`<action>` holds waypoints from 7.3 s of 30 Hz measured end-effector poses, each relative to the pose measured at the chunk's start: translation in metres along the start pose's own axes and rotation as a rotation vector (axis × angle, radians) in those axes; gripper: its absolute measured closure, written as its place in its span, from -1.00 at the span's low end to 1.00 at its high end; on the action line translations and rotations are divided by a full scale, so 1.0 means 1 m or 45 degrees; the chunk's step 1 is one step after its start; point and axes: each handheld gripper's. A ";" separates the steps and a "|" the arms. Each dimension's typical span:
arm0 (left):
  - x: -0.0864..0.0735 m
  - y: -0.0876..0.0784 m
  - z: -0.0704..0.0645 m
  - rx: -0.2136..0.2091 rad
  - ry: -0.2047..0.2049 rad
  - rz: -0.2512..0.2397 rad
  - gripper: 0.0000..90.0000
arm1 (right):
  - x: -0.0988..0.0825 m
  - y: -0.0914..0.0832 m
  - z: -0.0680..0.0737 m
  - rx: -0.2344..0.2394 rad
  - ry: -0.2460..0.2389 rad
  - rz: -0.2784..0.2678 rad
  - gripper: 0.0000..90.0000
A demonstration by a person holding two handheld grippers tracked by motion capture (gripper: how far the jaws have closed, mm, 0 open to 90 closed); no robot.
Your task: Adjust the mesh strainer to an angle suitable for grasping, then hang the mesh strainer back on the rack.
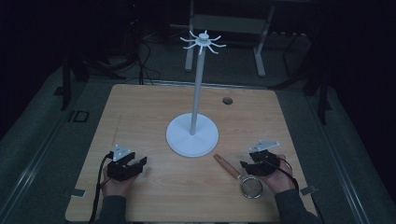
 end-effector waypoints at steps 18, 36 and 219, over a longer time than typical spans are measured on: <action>0.000 -0.001 0.001 0.004 -0.010 -0.005 -0.03 | 0.014 0.009 0.017 0.060 -0.132 0.116 -0.15; 0.000 -0.001 0.002 0.009 -0.021 -0.005 -0.04 | 0.024 0.013 0.035 0.097 -0.246 0.171 -0.27; 0.000 -0.004 0.005 0.012 -0.046 -0.049 -0.05 | 0.088 -0.033 0.005 0.109 0.293 -0.621 0.53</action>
Point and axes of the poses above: each handheld gripper's, and its own axes: y roughly forward along the jaws, x roughly out of its top, z roughly to its left, and after that the axes turned 15 degrees about -x, right-handed
